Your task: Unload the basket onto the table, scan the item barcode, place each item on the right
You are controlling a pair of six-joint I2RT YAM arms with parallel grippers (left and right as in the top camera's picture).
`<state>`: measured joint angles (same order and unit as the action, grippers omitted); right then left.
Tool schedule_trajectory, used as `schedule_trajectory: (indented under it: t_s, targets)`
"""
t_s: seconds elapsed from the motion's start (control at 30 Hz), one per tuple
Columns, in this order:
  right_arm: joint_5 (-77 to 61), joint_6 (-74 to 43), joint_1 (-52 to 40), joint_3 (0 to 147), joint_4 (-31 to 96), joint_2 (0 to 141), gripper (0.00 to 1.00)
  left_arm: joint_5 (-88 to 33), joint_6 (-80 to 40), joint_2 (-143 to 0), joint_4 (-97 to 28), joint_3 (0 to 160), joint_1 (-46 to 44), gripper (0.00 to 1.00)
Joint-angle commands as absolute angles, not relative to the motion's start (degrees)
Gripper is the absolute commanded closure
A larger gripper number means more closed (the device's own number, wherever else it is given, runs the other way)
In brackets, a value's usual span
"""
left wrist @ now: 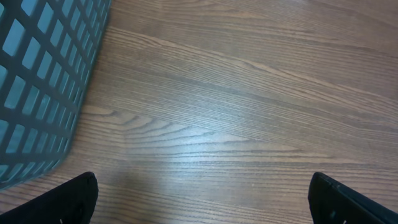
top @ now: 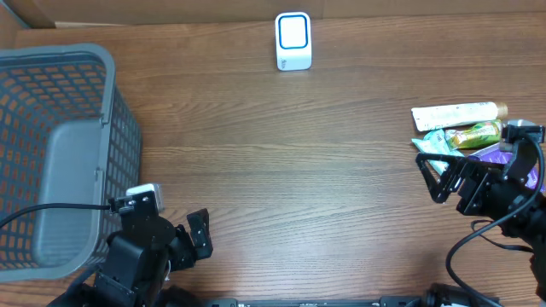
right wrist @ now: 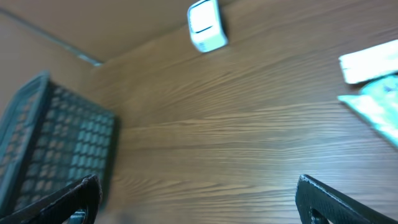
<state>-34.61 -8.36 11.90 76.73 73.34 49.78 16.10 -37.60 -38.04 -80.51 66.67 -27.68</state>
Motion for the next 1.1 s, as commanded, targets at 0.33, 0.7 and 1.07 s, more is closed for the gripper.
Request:
schedule_trajectory:
  t_s: [0.33, 0.7, 1.07]
  targets:
    - [-22.1, -0.6, 9.9, 75.4, 63.0, 48.6, 0.0, 16.5, -38.6, -38.1, -80.3, 66.5, -27.9, 0.0]
    - [-6.4, 0.7, 0.3, 44.4, 34.7, 28.8, 0.0, 16.5, -38.6, -38.1, -80.3, 66.5, -27.9, 0.01]
    - [-4.1, 0.4, -5.9, 11.5, 11.2, 6.3, 0.0, 16.5, -38.6, -38.1, -80.3, 66.5, -27.9, 0.0]
